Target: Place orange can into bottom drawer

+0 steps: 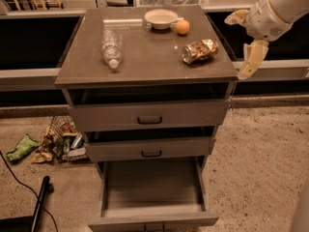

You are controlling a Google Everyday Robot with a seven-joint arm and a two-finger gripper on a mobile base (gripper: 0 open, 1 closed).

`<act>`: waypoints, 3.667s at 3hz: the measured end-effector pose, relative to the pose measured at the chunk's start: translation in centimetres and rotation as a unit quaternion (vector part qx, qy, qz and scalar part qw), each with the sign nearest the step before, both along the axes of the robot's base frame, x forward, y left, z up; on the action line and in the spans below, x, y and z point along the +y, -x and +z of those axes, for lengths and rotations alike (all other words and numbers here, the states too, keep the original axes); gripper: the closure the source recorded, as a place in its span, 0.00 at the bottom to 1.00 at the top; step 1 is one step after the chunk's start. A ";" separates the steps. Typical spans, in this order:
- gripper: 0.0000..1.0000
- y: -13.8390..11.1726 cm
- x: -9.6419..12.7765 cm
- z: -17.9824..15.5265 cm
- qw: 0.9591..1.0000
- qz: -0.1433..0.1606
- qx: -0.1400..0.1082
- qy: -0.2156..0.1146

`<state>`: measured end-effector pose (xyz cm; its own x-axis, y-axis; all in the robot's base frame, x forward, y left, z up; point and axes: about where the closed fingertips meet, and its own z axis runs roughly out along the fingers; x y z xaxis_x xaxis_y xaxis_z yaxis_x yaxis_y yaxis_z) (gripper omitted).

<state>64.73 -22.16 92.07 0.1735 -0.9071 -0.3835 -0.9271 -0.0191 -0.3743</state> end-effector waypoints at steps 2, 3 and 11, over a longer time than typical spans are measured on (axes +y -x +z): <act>0.00 -4.2 2.0 -1.4 0.999 0.005 -0.033 -0.040; 0.00 -4.2 2.0 -1.4 0.999 0.005 -0.033 -0.040; 0.40 -14.8 4.6 -6.8 0.987 -0.006 -0.062 -0.150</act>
Offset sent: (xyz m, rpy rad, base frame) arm 0.0580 0.0282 -0.0200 0.1235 -0.1095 0.0073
